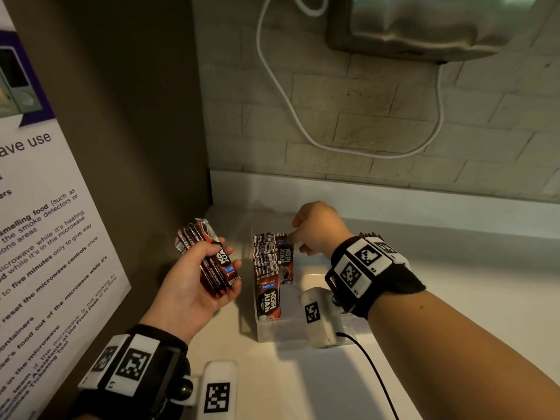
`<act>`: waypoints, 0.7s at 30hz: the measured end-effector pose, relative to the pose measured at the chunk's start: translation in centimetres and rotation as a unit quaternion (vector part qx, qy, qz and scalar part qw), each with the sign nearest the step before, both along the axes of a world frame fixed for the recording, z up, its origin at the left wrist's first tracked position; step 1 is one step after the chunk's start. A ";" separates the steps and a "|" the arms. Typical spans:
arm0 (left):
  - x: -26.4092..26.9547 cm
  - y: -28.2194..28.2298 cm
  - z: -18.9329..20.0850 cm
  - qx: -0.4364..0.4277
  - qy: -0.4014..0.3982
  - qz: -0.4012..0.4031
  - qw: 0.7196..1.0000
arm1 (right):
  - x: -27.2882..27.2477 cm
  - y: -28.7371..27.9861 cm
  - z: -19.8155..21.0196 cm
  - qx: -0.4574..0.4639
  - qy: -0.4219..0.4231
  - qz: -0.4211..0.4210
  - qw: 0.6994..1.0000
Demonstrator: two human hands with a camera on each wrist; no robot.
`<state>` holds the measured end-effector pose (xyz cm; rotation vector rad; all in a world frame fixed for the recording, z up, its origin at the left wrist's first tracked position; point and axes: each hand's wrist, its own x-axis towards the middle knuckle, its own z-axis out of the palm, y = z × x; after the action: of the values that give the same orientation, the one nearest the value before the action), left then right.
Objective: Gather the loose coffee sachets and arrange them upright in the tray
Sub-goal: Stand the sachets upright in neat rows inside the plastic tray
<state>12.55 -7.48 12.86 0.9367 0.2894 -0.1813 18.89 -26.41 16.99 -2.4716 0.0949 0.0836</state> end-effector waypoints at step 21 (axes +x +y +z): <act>-1.2 -1.4 1.8 0.098 -0.097 -0.068 0.988 | -6.4 0.5 1.9 0.398 -0.012 0.002 0.917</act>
<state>11.33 -8.84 14.68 1.1625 0.0635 -0.1886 12.48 -25.87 18.89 -1.6555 0.0331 0.0738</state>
